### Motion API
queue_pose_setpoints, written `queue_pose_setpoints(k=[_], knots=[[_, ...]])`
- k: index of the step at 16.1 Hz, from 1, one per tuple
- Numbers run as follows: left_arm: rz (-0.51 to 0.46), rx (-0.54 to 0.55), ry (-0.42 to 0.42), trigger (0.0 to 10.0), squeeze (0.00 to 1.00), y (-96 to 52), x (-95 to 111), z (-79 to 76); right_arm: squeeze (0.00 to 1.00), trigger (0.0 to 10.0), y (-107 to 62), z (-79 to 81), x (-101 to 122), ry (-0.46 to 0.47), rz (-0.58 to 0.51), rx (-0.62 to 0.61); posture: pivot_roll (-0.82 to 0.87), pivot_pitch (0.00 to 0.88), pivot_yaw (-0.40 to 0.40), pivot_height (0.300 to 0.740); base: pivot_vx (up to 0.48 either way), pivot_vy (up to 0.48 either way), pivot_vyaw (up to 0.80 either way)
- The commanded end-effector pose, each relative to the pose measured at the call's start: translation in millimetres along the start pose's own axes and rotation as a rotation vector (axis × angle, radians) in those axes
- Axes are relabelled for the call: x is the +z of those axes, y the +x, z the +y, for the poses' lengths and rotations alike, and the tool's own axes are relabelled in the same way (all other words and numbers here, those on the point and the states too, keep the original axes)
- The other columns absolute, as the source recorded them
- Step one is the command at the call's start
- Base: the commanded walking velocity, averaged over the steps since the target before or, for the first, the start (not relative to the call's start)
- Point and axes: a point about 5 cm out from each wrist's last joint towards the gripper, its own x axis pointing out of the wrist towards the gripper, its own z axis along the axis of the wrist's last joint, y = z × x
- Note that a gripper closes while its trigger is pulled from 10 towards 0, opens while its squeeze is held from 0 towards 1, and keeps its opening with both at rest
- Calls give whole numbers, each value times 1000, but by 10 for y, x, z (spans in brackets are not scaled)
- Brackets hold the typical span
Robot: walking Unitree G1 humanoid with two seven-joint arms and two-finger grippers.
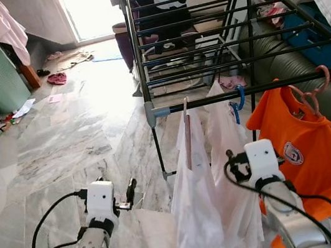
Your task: Hang hanger
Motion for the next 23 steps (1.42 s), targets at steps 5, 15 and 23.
queue_pose_setpoints(k=[5,15,23], knots=[[9,45,2,10000,0,15,-45,43,678,10000,7,41,91,-44,-31,36,-163,0,48,740,0,0,480],[28,47,22,10000,0,48,-76,16,0,10000,5,54,69,-4,-15,49,-166,0,50,740,0,0,240],[31,50,23,10000,0,70,-72,4,0,10000,30,65,81,-7,-15,59,-166,0,46,740,-334,0,0]])
